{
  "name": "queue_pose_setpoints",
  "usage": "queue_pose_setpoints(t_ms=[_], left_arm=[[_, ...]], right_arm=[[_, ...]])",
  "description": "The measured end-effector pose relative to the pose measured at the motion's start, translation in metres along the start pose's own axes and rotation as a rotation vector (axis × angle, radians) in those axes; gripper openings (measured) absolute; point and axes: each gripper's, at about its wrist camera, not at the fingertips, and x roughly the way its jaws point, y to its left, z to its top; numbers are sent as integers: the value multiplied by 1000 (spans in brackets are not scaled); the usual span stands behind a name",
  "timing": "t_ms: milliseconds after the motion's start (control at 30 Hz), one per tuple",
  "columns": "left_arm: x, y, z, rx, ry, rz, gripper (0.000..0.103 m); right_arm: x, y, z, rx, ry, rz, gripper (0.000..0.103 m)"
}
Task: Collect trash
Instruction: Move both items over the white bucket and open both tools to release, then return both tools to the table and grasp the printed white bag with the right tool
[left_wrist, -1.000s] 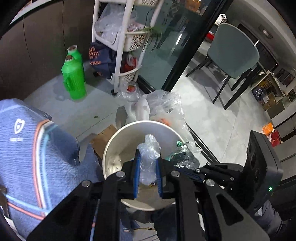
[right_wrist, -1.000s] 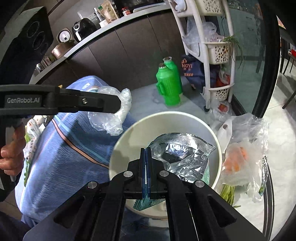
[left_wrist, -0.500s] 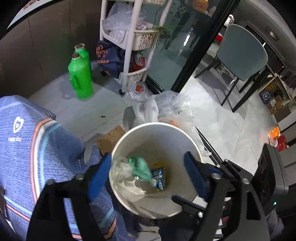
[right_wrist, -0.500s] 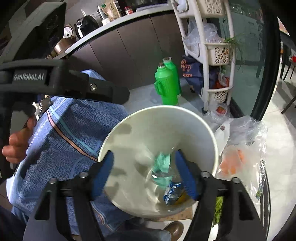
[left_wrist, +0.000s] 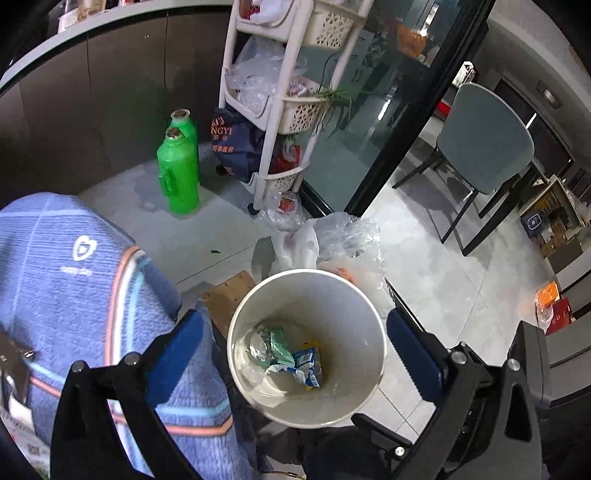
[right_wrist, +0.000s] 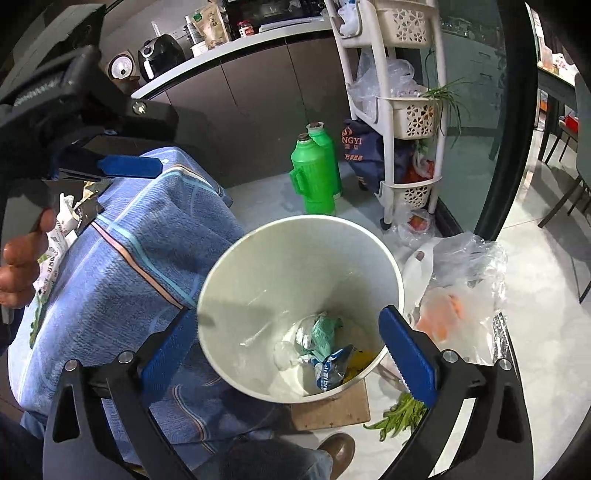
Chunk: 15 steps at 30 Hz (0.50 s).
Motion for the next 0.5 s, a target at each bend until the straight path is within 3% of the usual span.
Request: queue_pose_setpoints(t_ms=[267,500], left_arm=[[-76,14,-15,-51,-117,34,100],[-162,60,-60,-167,-227,134,100]], right_arm=[[-33,38,12,-51,-35,11,95],[-59,90,25,-114,-99,33,95]])
